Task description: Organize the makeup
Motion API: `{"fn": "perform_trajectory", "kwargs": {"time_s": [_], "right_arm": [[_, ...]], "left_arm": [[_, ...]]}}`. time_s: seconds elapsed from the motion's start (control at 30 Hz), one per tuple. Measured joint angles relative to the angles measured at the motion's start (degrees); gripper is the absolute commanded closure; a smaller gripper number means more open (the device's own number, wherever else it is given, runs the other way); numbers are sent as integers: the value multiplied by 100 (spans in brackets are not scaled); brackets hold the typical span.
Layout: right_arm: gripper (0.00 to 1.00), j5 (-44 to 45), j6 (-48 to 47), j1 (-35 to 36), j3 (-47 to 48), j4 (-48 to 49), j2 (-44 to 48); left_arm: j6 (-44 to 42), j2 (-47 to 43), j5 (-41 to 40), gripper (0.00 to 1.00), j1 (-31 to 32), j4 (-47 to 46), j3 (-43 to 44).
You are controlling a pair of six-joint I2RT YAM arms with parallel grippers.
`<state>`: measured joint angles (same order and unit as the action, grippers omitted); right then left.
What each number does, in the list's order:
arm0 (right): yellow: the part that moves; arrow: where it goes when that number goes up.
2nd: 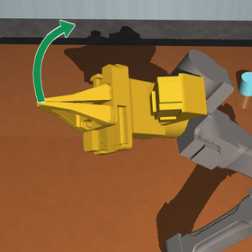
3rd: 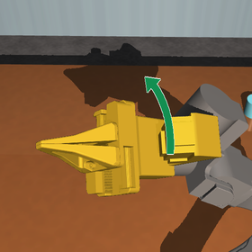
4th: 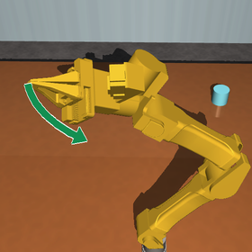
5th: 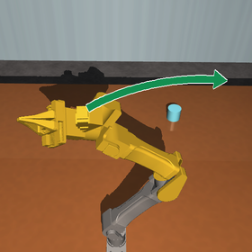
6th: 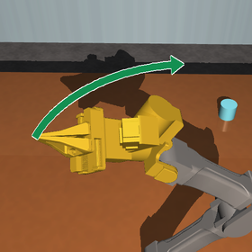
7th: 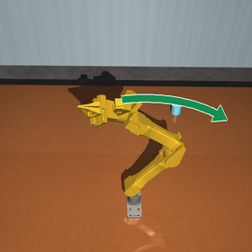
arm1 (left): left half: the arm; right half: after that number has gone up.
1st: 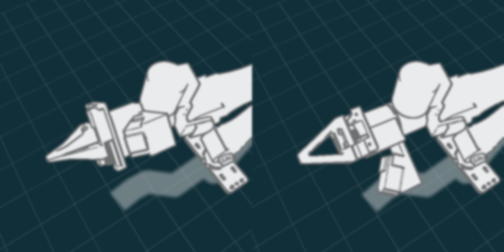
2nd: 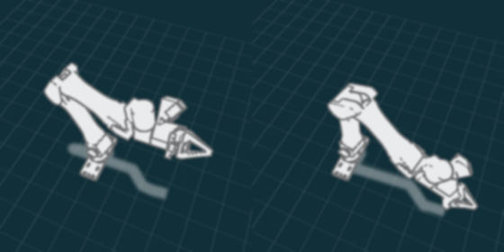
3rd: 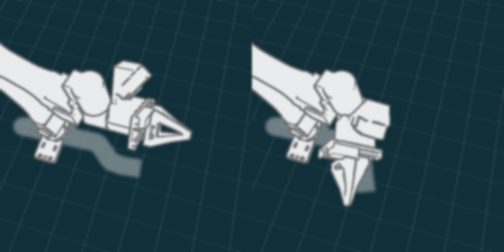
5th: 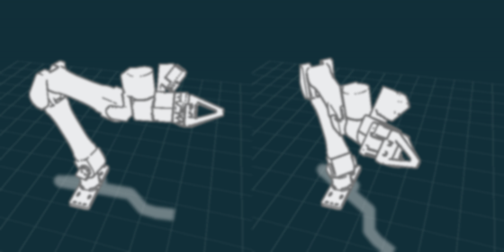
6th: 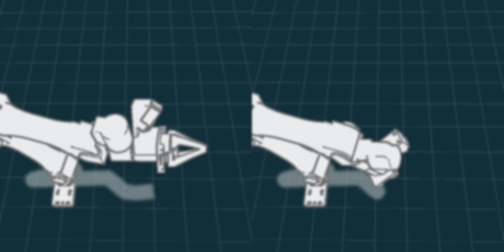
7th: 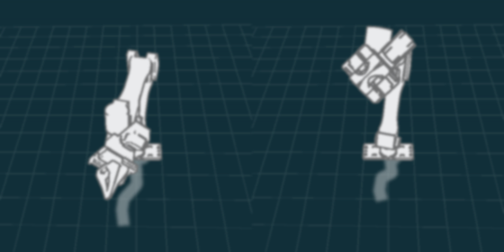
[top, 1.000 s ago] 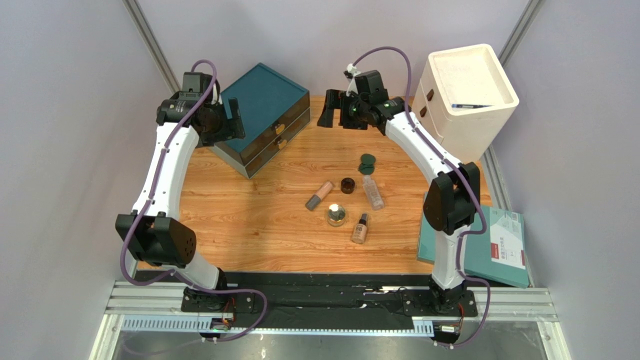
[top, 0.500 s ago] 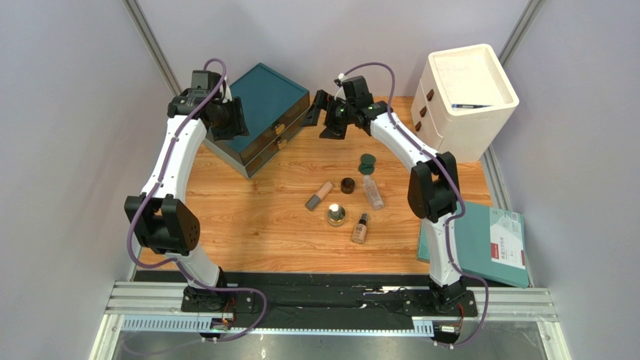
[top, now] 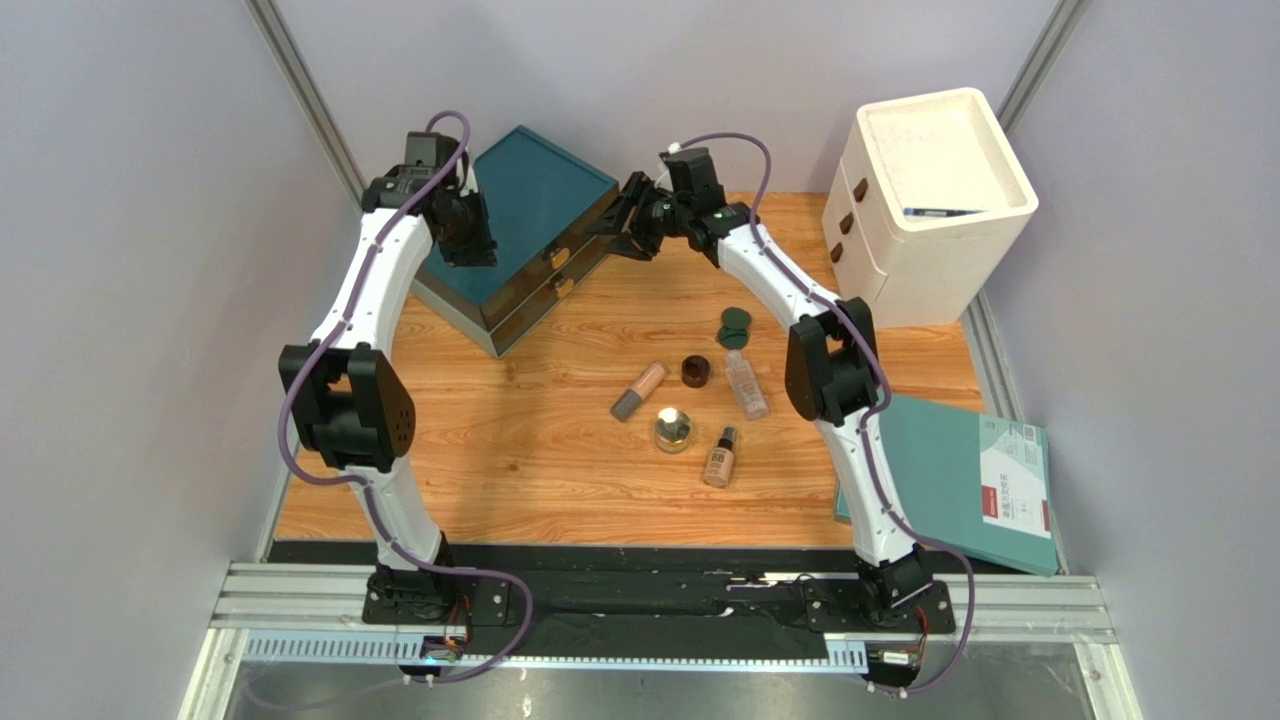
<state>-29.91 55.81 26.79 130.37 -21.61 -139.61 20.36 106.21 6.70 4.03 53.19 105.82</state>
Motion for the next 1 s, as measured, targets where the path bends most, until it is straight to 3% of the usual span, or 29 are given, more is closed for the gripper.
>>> {"fn": "perform_trajectory", "kwargs": {"time_s": [0.4,1.0], "right_arm": [[41,17,442,404,509,264,-562],[44,380,542,474,684,254,-859]], "left_arm": [[7,94,-546,100,-37,127,299],[-76,140,-450,100,-76,146,299]]}}
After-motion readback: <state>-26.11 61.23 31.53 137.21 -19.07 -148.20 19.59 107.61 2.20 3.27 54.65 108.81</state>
